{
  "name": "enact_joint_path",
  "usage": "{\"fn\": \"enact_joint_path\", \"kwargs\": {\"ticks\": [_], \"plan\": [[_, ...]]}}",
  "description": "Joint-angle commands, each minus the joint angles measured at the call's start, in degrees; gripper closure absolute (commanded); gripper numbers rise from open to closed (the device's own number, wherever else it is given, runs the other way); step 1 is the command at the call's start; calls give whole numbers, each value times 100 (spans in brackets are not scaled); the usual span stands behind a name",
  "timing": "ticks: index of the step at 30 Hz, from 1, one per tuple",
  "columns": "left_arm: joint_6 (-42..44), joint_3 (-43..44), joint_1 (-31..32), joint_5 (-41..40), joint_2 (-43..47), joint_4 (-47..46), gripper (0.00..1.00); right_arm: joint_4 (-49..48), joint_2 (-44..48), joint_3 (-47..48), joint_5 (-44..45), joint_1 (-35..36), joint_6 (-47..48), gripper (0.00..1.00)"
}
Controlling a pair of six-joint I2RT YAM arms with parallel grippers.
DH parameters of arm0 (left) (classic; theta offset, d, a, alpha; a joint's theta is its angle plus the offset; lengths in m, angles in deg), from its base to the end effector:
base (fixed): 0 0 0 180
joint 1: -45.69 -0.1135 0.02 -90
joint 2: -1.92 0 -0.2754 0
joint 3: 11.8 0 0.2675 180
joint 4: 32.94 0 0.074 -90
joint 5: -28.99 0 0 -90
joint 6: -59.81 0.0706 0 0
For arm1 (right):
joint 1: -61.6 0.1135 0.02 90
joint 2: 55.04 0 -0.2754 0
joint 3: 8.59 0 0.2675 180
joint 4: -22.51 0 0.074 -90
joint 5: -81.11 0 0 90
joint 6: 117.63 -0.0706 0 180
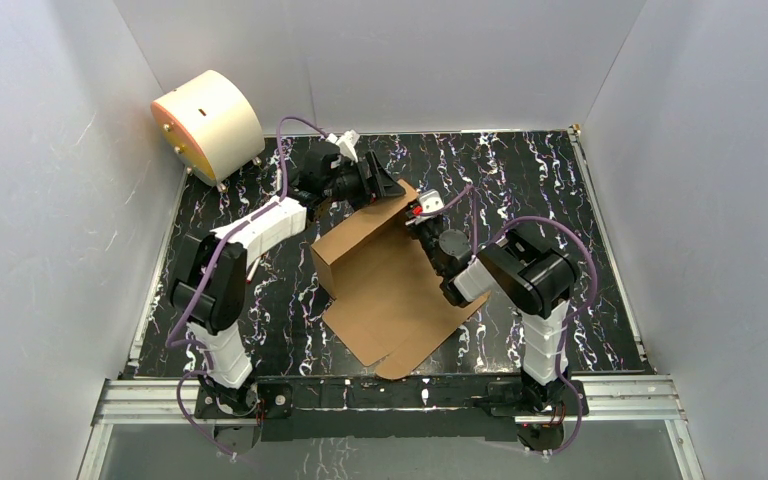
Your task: Fold the paper box
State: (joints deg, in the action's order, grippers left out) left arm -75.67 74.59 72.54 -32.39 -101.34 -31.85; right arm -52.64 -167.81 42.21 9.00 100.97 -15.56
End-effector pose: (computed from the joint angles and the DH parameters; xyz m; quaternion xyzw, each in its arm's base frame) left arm 0.4027 -0.2418 0.2620 0.0166 0.7969 -0.4977 0.3421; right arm 0.3151 0.2305 0.1635 -0.1566 0.6058 0.0888 0.7750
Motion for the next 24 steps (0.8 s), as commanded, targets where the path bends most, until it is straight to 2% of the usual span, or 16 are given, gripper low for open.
{"fn": "enact_joint_path", "kwargs": {"ticks": [1,16,24], "plan": [[17,118,321,513,442,396,31,-75,-135,112,-547,-33,125,65],[1445,612,321,-1199,1064,1931,18,-339,460,-629,-764,-64,-299,51],[2138,628,327,-1844,1643,2558,17,562,1190,-867,-780,-62,-507,40]]}}
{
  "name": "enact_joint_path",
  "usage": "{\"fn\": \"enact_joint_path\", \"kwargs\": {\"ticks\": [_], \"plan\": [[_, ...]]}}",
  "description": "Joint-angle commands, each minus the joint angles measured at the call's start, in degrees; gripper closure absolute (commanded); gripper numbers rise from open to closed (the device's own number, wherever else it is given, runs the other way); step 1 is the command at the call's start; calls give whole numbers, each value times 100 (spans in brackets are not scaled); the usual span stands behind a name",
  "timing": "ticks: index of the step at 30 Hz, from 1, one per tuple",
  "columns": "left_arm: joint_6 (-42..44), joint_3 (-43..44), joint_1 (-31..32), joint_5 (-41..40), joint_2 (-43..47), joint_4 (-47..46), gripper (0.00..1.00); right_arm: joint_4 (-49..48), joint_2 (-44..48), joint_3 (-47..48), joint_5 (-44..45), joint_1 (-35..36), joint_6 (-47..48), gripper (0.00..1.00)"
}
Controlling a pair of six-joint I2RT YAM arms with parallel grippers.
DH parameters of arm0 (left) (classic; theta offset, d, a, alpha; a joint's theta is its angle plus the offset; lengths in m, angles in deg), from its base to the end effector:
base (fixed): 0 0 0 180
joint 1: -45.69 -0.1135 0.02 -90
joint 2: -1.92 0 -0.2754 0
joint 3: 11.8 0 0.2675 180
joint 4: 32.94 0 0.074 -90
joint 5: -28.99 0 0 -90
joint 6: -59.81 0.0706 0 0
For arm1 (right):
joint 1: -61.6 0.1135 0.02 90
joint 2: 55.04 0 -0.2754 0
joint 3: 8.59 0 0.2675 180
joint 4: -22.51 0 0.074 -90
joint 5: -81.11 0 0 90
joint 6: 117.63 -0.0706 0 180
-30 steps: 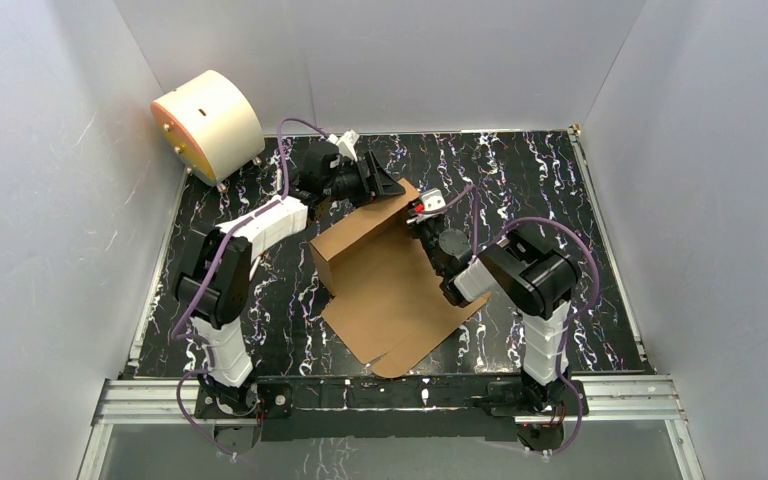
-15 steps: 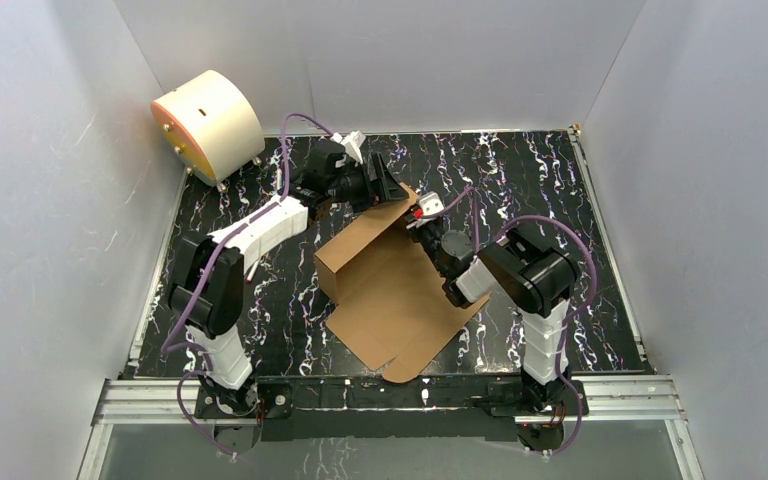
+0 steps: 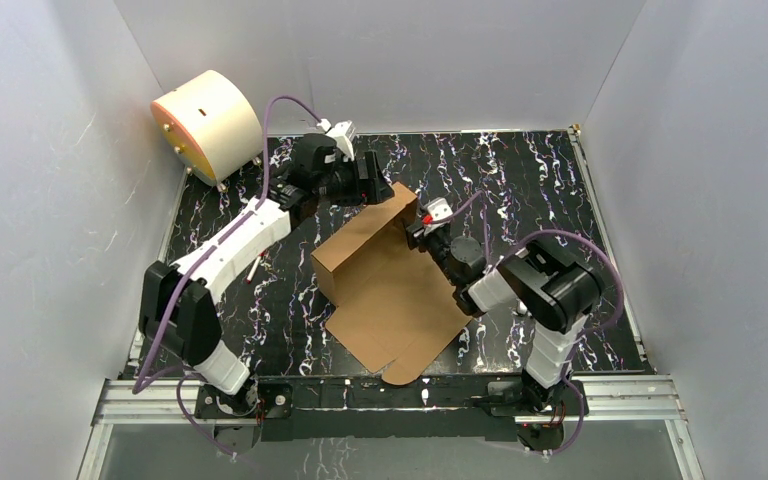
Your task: Fold the paper box
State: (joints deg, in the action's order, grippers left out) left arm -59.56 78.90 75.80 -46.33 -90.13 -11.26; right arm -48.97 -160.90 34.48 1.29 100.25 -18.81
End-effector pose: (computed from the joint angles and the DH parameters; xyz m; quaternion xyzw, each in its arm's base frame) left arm 0.3615 -0.2303 0.3268 0.0758 0.8267 -0.3640 0.4223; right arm 0.2885 0.2147 0.1622 -0.1996 0.6211 0.1386 0.7451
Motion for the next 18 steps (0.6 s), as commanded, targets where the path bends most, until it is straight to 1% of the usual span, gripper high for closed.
{"fn": "enact_joint_path", "kwargs": {"ticks": [1,4,9,11,13,15,18], "plan": [[628,189,4,-542,597,601,16,293,622,-158,27,11,-221,39],[927,215,20,-678,796,1011,16,829,1054,-310,182,11,-343,33],[1397,287,213,-1062,1202,1673,15,2484,2265,-452,439,1,-756,28],[1564,286,422,-1355,1349,1871,15,3153,2744,-464,524,-9,-1023,26],[1723,301,681,-1824,1442,2087,15,3878,3166,-398,629,-16,-1232,24],[1857,319,979,-2273,1499,2331,16,4802,3577,-269,727,-25,-1410,21],[1918,287,1402,-2899,1558,2446,16,5399,4140,-255,779,-29,-1595,17]]}}
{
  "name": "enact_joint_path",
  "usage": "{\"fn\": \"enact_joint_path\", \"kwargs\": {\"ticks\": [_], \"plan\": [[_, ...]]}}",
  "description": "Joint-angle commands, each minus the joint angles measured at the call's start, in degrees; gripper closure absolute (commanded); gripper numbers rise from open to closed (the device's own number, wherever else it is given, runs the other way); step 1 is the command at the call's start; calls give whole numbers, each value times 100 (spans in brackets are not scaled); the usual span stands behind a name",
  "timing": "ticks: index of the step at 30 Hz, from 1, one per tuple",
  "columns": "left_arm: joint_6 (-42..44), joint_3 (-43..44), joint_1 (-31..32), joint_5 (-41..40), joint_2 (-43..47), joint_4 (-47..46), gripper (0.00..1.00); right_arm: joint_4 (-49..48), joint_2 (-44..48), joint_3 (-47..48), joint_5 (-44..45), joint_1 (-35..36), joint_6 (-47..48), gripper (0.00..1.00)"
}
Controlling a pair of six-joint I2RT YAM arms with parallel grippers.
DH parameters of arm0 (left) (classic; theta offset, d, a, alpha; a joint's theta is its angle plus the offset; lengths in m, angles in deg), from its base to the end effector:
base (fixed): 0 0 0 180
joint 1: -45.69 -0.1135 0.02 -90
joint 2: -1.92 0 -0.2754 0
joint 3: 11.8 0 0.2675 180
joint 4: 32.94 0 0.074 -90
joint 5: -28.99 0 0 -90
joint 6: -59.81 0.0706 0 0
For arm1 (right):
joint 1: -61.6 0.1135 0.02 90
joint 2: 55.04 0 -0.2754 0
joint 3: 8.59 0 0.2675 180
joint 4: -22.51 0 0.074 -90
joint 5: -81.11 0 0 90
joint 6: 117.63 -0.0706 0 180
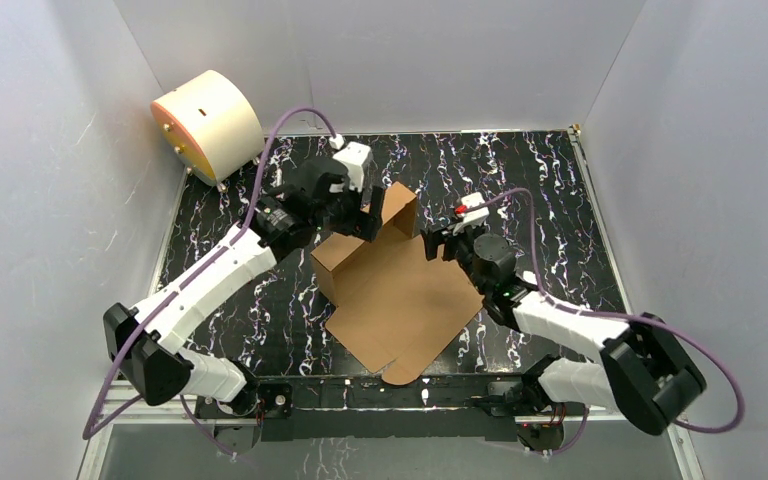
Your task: Fold the paper box
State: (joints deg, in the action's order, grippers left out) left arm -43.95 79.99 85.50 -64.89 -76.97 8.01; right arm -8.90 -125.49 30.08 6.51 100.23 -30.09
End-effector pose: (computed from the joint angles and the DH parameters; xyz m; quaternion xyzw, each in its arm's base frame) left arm 0.2759 -0.2237 0.3755 0.1762 0.8388 -0.2059 0.4723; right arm 0.2440 0.1710 0.2312 -0.1285 0.6976 0.1561 0.6874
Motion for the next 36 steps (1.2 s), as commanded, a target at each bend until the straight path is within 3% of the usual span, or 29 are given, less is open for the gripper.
{"fn": "enact_joint_path", "kwargs": {"ticks": [1,12,21,26,36], "plan": [[355,201,579,-1319,227,553,16,1525,787,161,247,-27,-512,15],[721,464,2109,-4575,-818,585,17,2216,2181,-302,414,-49,-816,9],[1121,502,2219,-5791,-1596,380,24,2619,2893,-367,798,-58,-773,8],[1969,94,2138,-5940,-1764,-614,32,2760,3147,-388,984,-58,-769,6],[1737,48,1486,-5333,-1810,-505,58,3321,3707,-146,1099,-60,-576,6]]}}
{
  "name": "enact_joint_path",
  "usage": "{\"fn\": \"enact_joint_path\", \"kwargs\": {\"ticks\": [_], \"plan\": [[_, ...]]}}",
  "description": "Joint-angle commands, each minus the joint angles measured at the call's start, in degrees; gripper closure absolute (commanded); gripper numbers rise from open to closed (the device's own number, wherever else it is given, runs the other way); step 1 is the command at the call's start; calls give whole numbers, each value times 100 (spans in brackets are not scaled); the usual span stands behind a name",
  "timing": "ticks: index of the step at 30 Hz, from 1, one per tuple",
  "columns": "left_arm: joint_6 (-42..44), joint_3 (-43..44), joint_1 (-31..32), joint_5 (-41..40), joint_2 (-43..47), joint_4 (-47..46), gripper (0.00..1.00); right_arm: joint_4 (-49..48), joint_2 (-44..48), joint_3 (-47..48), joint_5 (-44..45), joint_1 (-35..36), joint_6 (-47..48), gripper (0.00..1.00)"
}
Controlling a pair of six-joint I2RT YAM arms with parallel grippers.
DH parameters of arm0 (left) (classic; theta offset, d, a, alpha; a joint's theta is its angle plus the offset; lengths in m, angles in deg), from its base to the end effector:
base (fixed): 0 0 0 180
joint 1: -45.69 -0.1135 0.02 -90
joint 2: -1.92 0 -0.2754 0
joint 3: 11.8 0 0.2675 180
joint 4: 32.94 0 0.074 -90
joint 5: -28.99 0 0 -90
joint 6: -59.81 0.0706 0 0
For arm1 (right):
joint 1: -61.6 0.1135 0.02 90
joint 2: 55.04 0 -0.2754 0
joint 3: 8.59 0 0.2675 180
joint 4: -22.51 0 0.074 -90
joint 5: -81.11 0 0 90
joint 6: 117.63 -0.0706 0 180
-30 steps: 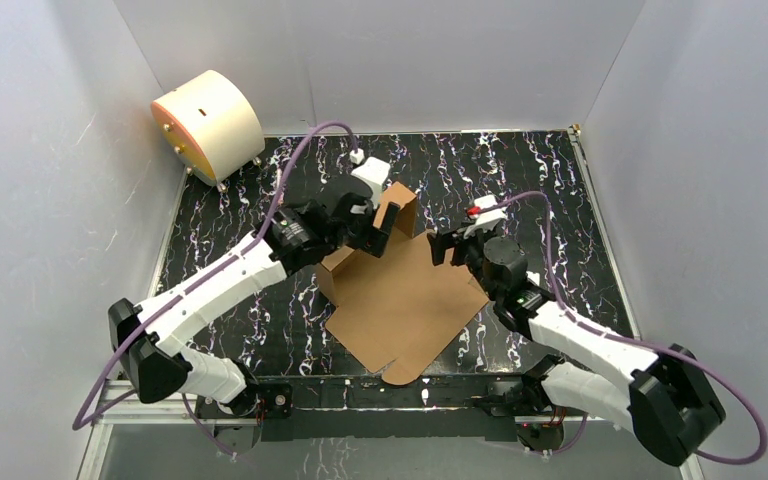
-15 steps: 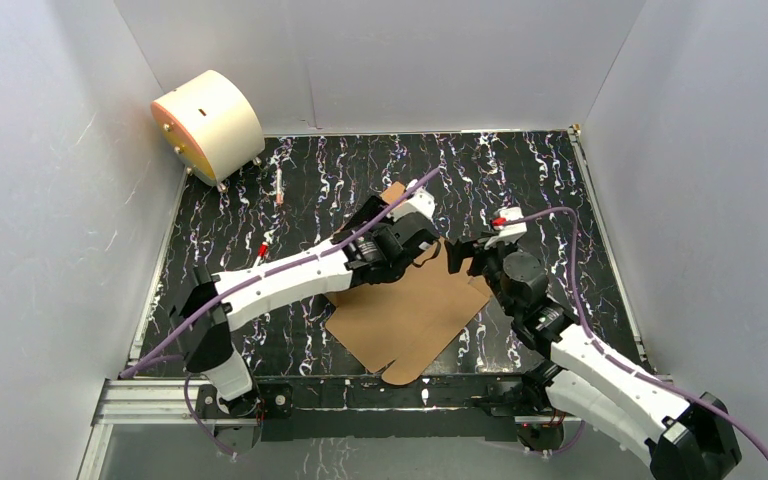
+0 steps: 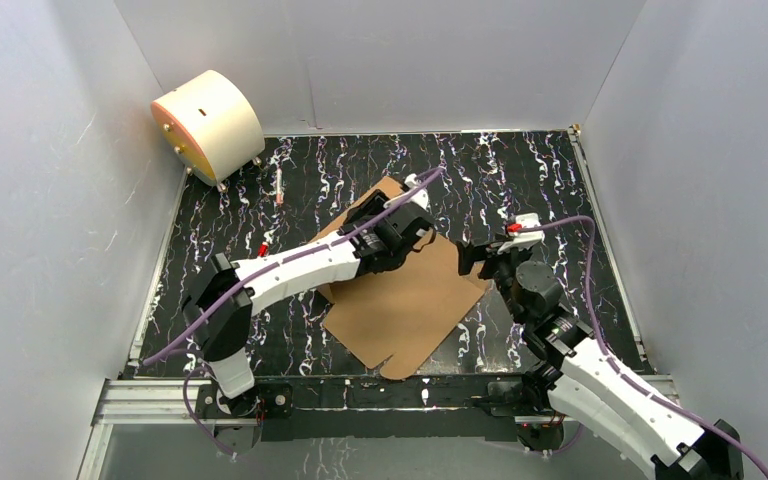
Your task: Fold the paper box
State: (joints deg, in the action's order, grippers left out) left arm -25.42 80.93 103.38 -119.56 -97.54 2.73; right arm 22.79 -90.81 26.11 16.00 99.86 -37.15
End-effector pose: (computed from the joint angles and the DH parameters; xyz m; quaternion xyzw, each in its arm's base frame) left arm 0.2715 -0.3167 0.2791 0.2451 0.7848 0.2437 0.5145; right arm 0.1770 0.1018 0.2662 -0.0275 0.7141 0.1354 0.6863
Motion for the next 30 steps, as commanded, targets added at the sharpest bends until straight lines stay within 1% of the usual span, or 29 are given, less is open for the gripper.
{"fn": "enact_joint_path", "kwargs": {"ticks": [1,7,10,16,20,24,30], "plan": [[-215,-61,-396,292,325,61,60,246,284,317,149,-21,153,6],[-933,-350,-1176,1409,829,187,68,856,495,770,170,-20,137,7],[-1260,-542,-1648,1886,1042,175,70,965,548,936,69,-25,53,7],[-1969,-872,-2455,2885,1366,191,73,1230,464,1186,-127,-22,38,7],[-2536,-1191,-3068,3391,1491,195,74,1457,410,1324,-264,-20,29,8],[-2989,-1775,-3575,3969,1627,-133,74,1595,280,1514,-443,-25,20,8],[-3648,-2783,-3714,4435,1824,-1057,73,1776,-319,2080,-954,-20,27,8]]}}
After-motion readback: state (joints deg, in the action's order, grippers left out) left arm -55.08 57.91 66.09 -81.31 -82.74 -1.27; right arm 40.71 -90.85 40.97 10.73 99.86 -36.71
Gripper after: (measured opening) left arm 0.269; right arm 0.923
